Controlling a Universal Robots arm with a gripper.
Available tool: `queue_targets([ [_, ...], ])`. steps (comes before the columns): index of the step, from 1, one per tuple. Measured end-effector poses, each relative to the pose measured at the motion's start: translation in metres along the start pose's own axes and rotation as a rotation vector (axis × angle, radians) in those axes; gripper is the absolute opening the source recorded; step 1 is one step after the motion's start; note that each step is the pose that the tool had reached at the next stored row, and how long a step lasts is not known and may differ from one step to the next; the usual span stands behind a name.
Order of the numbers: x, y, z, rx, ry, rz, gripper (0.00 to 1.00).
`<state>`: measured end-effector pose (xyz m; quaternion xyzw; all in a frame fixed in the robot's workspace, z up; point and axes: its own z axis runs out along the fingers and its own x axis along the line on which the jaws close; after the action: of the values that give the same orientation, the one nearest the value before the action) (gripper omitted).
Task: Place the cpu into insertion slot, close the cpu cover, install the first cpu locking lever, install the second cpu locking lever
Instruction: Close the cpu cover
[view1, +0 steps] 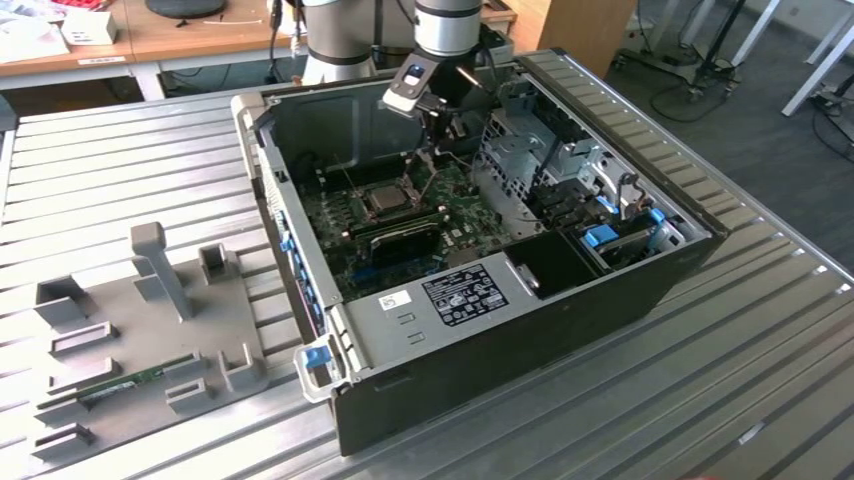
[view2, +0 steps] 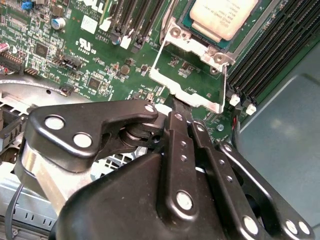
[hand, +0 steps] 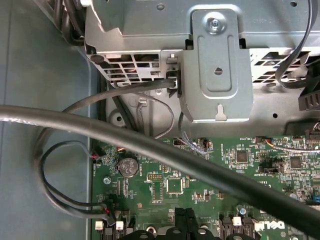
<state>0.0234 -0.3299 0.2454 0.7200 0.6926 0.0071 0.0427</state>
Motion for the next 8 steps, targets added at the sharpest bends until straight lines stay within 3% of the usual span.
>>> queue_targets([
  [8,-0.0002,-0.0126,0.0018,-0.0006,-0.014,-0.001,0.11],
])
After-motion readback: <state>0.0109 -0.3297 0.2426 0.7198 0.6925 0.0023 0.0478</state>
